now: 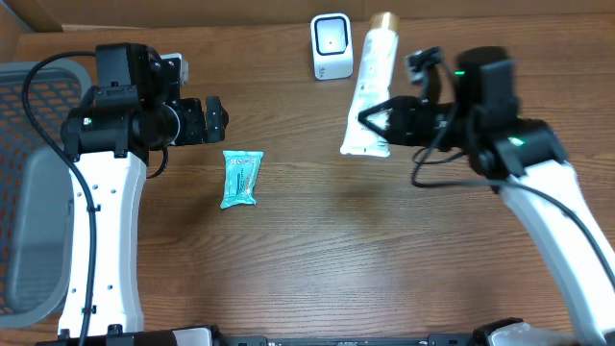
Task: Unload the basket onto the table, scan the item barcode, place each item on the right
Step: 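Raise the white tube and hold it in front of the scanner, then carry the white tube right and release it beside the green packet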
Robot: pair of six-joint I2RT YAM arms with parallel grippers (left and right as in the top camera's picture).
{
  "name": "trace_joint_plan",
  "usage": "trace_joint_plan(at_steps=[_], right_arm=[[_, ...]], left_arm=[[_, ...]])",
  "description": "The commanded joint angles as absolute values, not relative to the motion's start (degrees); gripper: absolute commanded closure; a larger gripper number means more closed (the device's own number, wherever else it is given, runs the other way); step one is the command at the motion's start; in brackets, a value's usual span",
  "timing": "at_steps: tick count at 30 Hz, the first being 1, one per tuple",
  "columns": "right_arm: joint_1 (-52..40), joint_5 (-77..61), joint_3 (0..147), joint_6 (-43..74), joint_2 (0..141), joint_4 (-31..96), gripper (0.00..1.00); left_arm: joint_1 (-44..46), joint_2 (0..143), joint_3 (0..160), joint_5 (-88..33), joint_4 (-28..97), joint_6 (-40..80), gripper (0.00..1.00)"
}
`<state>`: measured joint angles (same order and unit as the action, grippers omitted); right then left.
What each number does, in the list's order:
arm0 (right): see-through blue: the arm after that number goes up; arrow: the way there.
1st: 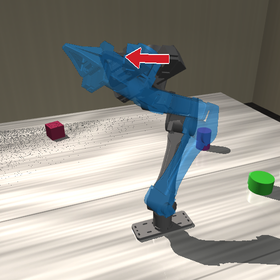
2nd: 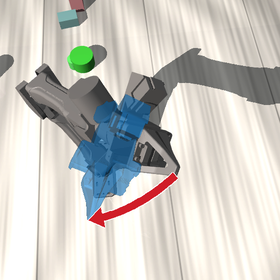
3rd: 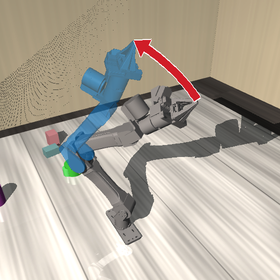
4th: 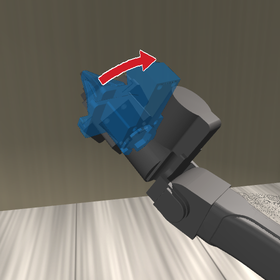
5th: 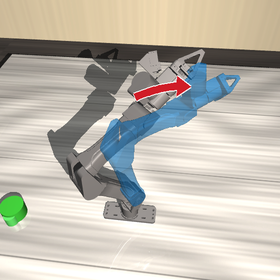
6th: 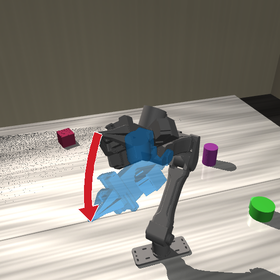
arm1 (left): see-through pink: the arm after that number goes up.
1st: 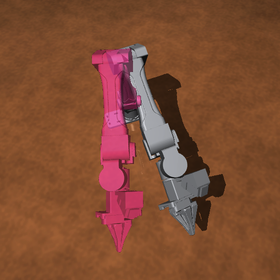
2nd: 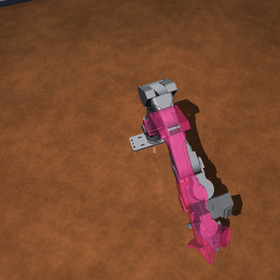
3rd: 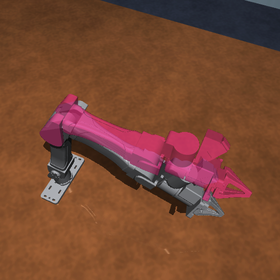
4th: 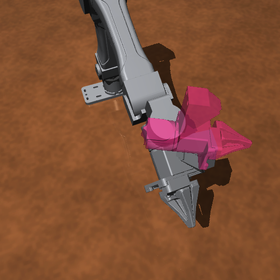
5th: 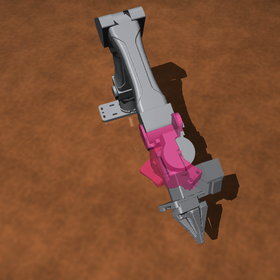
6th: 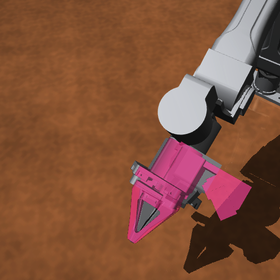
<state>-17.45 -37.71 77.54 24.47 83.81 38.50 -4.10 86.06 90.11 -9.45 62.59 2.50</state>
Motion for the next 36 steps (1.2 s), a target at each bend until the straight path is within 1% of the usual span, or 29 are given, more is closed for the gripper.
trace_joint_plan(at_steps=[1, 4, 10, 12, 14, 18, 21, 25, 28, 32, 36], right_arm=[[-19.0, -23.62, 80.27, 18.98, 88.92, 38.5, 0.96], [-18.79, -17.06, 86.94, 17.15, 94.06, 44.6, 0.96], [-19.42, -3.16, 114.15, 9.8, 107.74, 63.48, 0.96], [-20.4, 2.42, 122.32, 8.12, 111.74, 67.11, 0.96], [-21.45, 8.62, 126.82, 6.48, 114.5, 68.16, 0.96], [-24.82, 25.02, 128.33, 1.04, 119.04, 64.82, 0.96], [-26.83, 34.81, 128.33, -2.42, 122.43, 61.65, 0.96], [-28.95, 43.86, 128.31, -8.23, 126.78, 55.51, 0.96], [-29.58, 46.13, 128.31, -13.45, 129.88, 50.35, 0.96], [-29.56, 46.57, 128.31, -24.05, 133.71, 45.15, 0.96], [-29.56, 46.54, 128.31, -29.52, 136.4, 40.27, 0.96]], left_arm=[[-3.73, 86.26, 91.18, -9.91, 62.63, 1.06, 0.01], [-3.73, 86.26, 91.18, -9.91, 62.63, 1.06, 0.0], [-3.73, 86.26, 91.18, -9.91, 62.63, 1.06, 0.0], [-3.73, 86.26, 91.18, -9.91, 62.63, 1.06, 0.0], [-3.73, 86.26, 91.18, -9.91, 62.63, 1.06, 0.0], [-3.73, 86.26, 91.18, -9.91, 62.63, 1.06, 0.0], [-3.73, 86.26, 91.18, -9.91, 62.63, 1.06, 0.0], [-3.73, 86.26, 91.18, -9.93, 62.61, 1.06, 0.0], [-3.73, 86.26, 91.18, -9.91, 62.63, 1.06, 0.0], [-3.73, 86.26, 91.18, -9.91, 62.63, 1.06, 0.01], [-3.73, 86.26, 91.18, -9.91, 62.63, 1.06, 0.0]])
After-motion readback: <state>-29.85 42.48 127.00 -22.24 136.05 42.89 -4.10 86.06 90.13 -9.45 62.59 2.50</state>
